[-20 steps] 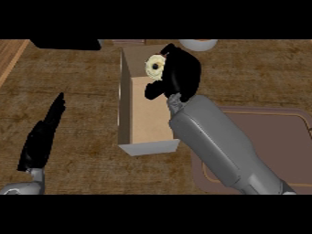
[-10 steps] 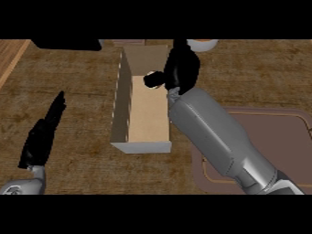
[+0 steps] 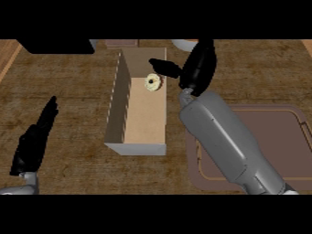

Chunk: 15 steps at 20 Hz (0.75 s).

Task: Pick the cupcake from the tray and place it in the cardboard box

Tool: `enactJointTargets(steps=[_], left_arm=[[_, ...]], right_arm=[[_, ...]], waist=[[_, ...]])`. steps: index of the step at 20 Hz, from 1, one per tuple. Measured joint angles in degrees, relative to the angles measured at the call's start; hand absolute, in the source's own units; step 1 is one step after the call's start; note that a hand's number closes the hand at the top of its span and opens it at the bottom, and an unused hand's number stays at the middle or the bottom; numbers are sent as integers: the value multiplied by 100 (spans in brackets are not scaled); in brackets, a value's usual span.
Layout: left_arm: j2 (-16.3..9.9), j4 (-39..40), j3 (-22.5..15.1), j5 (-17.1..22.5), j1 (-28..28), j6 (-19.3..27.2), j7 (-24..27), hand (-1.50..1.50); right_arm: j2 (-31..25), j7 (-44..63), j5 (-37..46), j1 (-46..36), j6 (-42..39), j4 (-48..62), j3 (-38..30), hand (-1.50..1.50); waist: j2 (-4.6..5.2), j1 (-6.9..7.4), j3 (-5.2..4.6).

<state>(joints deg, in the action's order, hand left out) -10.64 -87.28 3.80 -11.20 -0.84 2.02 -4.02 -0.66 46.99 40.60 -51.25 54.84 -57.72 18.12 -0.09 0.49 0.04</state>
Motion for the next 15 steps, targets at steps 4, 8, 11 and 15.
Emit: enactJointTargets(steps=[4,8,11,15], left_arm=[[13,-25,53,-1,140,45,6,0],[10,-120,89,11,225,59,-38,0],[-17,-206,127,54,378,16,7,0],[-33,-319,125,57,414,-22,-47,0]], right_arm=[[-281,-69,83,630,212,-827,-289,-150],[-563,21,244,1569,267,-1948,-472,-150],[-931,77,142,2356,181,-3055,-576,-150],[-1488,-40,-245,3666,66,-4518,-568,-150]], waist=[[-36,-139,-2],[-60,-231,-3],[-69,-264,-3],[-54,-253,0]])
